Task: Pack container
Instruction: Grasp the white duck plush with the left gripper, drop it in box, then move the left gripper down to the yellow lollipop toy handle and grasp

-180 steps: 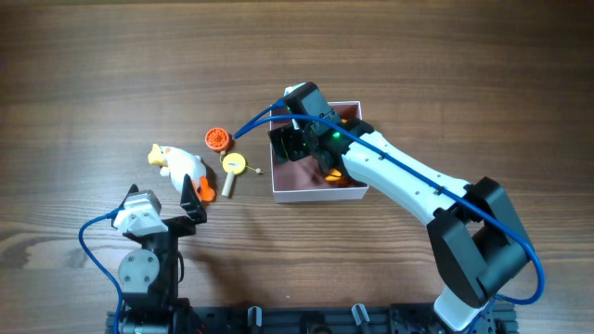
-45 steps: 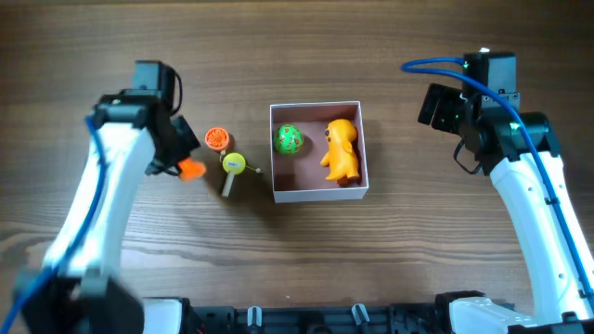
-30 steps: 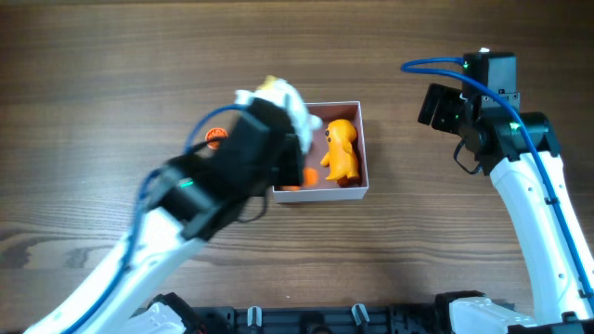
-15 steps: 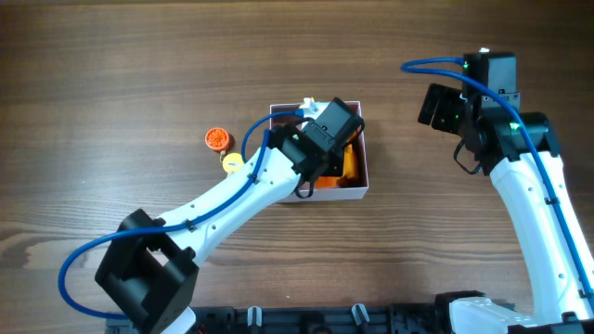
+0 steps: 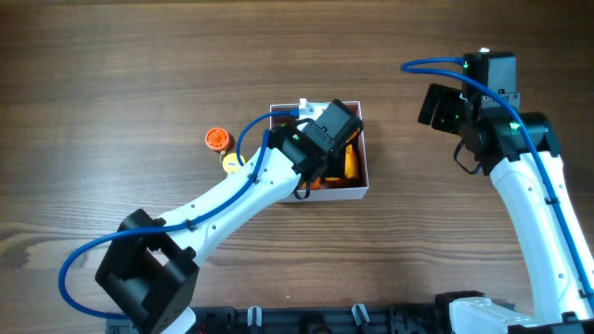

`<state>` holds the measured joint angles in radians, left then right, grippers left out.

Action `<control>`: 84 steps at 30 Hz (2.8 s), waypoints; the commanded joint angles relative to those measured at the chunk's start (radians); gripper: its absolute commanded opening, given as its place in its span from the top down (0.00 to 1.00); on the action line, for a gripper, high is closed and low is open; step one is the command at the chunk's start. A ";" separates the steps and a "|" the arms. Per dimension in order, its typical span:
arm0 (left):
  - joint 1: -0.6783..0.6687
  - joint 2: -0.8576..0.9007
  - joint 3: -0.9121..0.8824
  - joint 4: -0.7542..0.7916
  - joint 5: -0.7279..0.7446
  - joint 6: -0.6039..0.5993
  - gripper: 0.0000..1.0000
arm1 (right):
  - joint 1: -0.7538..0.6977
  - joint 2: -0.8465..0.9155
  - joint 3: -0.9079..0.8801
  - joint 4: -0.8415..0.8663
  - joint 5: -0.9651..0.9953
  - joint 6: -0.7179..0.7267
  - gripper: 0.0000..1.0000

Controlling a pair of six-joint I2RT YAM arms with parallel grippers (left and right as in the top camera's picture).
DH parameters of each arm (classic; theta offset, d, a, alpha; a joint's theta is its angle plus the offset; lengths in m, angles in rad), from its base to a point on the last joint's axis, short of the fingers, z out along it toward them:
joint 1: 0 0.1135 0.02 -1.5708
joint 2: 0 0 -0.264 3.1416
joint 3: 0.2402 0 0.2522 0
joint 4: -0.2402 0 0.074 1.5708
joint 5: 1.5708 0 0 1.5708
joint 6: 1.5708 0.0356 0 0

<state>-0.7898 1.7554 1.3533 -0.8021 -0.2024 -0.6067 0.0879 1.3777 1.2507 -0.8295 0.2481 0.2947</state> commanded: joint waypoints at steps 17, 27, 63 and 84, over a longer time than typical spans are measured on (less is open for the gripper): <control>0.148 -0.333 0.027 -0.168 -0.103 0.038 0.18 | -0.002 0.006 0.001 0.003 0.014 0.020 0.00; 0.456 -0.287 0.020 -0.296 -0.013 0.124 0.17 | -0.002 0.006 0.001 0.003 0.014 0.020 0.00; 0.486 -0.098 -0.464 0.162 0.132 0.343 0.16 | -0.002 0.006 0.001 0.003 0.014 0.020 0.00; 0.486 -0.085 -0.471 0.197 0.161 0.440 0.32 | -0.002 0.006 0.001 0.003 0.014 0.020 0.00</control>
<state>-0.3111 1.6581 0.8925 -0.6060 -0.0536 -0.2028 0.0879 1.3777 1.2507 -0.8295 0.2481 0.2947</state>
